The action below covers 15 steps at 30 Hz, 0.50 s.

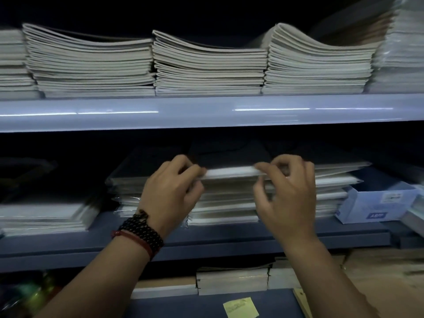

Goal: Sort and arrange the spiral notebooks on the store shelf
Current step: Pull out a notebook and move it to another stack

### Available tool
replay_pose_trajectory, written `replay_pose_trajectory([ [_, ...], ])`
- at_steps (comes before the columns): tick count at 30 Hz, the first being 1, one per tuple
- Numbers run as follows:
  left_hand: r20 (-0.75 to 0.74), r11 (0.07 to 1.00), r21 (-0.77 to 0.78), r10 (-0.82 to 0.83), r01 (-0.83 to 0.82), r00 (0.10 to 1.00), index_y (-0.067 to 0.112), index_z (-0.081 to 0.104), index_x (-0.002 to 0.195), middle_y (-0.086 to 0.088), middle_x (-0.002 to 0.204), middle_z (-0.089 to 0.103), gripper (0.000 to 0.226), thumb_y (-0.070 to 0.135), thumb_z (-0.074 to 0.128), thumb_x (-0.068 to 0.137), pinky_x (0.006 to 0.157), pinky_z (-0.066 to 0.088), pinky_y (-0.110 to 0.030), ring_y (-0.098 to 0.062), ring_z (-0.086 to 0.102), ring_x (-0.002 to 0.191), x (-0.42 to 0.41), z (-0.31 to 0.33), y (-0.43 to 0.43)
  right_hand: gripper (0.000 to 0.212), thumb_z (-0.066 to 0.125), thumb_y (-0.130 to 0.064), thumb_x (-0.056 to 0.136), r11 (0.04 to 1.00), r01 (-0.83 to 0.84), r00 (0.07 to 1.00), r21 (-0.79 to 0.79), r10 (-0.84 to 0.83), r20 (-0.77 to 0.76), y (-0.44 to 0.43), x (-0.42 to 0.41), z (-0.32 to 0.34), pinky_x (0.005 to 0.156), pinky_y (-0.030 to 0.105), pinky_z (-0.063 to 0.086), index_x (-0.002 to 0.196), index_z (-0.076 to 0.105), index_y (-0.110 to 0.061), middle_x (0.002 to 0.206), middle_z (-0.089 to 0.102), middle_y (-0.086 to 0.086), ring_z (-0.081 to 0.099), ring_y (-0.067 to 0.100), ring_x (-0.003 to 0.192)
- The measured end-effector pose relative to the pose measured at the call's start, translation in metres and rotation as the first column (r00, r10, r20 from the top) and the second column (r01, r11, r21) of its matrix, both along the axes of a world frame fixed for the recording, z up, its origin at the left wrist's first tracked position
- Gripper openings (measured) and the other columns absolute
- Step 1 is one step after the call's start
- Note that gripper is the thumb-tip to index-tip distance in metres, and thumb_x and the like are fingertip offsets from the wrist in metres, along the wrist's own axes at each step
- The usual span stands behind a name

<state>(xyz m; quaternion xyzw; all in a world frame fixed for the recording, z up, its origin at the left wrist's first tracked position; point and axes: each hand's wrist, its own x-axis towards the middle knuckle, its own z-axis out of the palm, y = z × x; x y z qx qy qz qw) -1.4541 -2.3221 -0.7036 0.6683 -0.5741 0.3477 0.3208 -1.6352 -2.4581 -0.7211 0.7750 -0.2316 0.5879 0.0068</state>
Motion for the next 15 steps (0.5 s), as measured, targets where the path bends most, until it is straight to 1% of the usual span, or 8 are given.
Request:
replay_pose_trajectory([
  [3, -0.032, 0.988, -0.07, -0.141, 0.139, 0.989, 0.007, 0.075, 0.098, -0.005, 0.099, 0.057, 0.015, 0.006, 0.069, 0.084, 0.065, 0.052, -0.039, -0.025, 0.058, 0.08, 0.004, -0.019, 0.022, 0.014, 0.054, -0.018, 0.092, 0.843, -0.386, 0.886, 0.376, 0.224, 0.406, 0.029, -0.011, 0.005, 0.062, 0.015, 0.044, 0.096, 0.067, -0.022, 0.104, 0.058, 0.003, 0.058, 0.012, 0.077],
  [5, -0.043, 0.984, -0.076, -0.167, 0.163, 0.985, 0.011, 0.076, 0.103, -0.006, 0.107, 0.054, 0.02, 0.009, 0.063, 0.087, 0.077, 0.05, -0.028, -0.022, 0.056, 0.084, 0.006, -0.029, 0.034, 0.011, 0.058, -0.027, 0.099, 0.6, -0.527, 0.82, 0.602, 0.173, 0.545, 0.032, -0.013, 0.01, 0.052, 0.025, 0.049, 0.096, 0.066, -0.02, 0.092, 0.068, 0.0, 0.066, 0.022, 0.061],
  [7, -0.113, 0.979, -0.065, -0.2, 0.193, 0.973, 0.015, 0.076, 0.107, -0.005, 0.113, 0.051, 0.03, 0.008, 0.055, 0.086, 0.088, 0.042, -0.014, -0.015, 0.055, 0.093, 0.004, -0.033, 0.043, 0.014, 0.066, -0.026, 0.095, 0.291, -0.634, 0.772, 0.717, 0.174, 0.612, 0.028, -0.013, 0.014, 0.052, 0.027, 0.054, 0.102, 0.069, -0.013, 0.099, 0.072, 0.002, 0.07, 0.028, 0.062],
  [9, -0.359, 0.966, -0.137, -0.256, 0.22, 0.898, 0.017, 0.074, 0.106, -0.006, 0.117, 0.053, 0.038, 0.001, 0.048, 0.083, 0.091, 0.043, -0.013, -0.014, 0.057, 0.103, -0.002, -0.033, 0.048, 0.013, 0.069, -0.017, 0.094, 0.124, -0.689, 0.723, 0.714, 0.183, 0.667, 0.026, -0.012, 0.017, 0.057, 0.031, 0.058, 0.103, 0.07, -0.007, 0.103, 0.072, 0.008, 0.072, 0.025, 0.068],
  [10, -0.517, 0.95, -0.224, -0.306, 0.219, 0.8, 0.019, 0.074, 0.105, -0.007, 0.118, 0.055, 0.04, 0.0, 0.045, 0.084, 0.088, 0.047, -0.018, -0.014, 0.059, 0.103, -0.002, -0.032, 0.046, 0.01, 0.069, -0.012, 0.093, 0.119, -0.689, 0.723, 0.715, 0.188, 0.665, 0.026, -0.011, 0.017, 0.057, 0.031, 0.059, 0.102, 0.07, -0.007, 0.1, 0.072, 0.008, 0.072, 0.022, 0.068],
  [12, -0.781, 0.91, -0.396, -0.404, 0.121, 0.476, 0.024, 0.07, 0.101, -0.01, 0.114, 0.065, 0.027, 0.008, 0.05, 0.092, 0.079, 0.053, -0.03, -0.019, 0.066, 0.096, -0.004, -0.023, 0.036, 0.007, 0.066, -0.008, 0.094, 0.166, -0.645, 0.762, 0.746, 0.215, 0.611, 0.027, -0.011, 0.014, 0.058, 0.035, 0.06, 0.1, 0.07, -0.007, 0.093, 0.075, 0.006, 0.072, 0.023, 0.072],
  [14, -0.9, 0.913, -0.405, -0.408, 0.05, 0.154, 0.019, 0.066, 0.098, -0.012, 0.104, 0.074, 0.005, 0.02, 0.067, 0.093, 0.08, 0.054, -0.043, -0.028, 0.069, 0.096, -0.001, -0.011, 0.024, 0.007, 0.065, -0.008, 0.092, 0.207, -0.592, 0.799, 0.779, 0.278, 0.533, 0.027, -0.013, 0.008, 0.069, 0.042, 0.06, 0.093, 0.071, -0.008, 0.091, 0.076, 0.007, 0.072, 0.03, 0.083],
  [15, -0.934, 0.938, -0.342, -0.346, 0.065, 0.086, 0.012, 0.067, 0.102, -0.013, 0.104, 0.076, 0.014, 0.021, 0.072, 0.092, 0.087, 0.054, -0.048, -0.031, 0.071, 0.099, 0.001, -0.006, 0.019, 0.008, 0.064, -0.008, 0.091, 0.209, -0.572, 0.806, 0.793, 0.319, 0.498, 0.027, -0.014, 0.005, 0.076, 0.044, 0.057, 0.091, 0.071, -0.01, 0.093, 0.076, 0.009, 0.071, 0.032, 0.089],
])
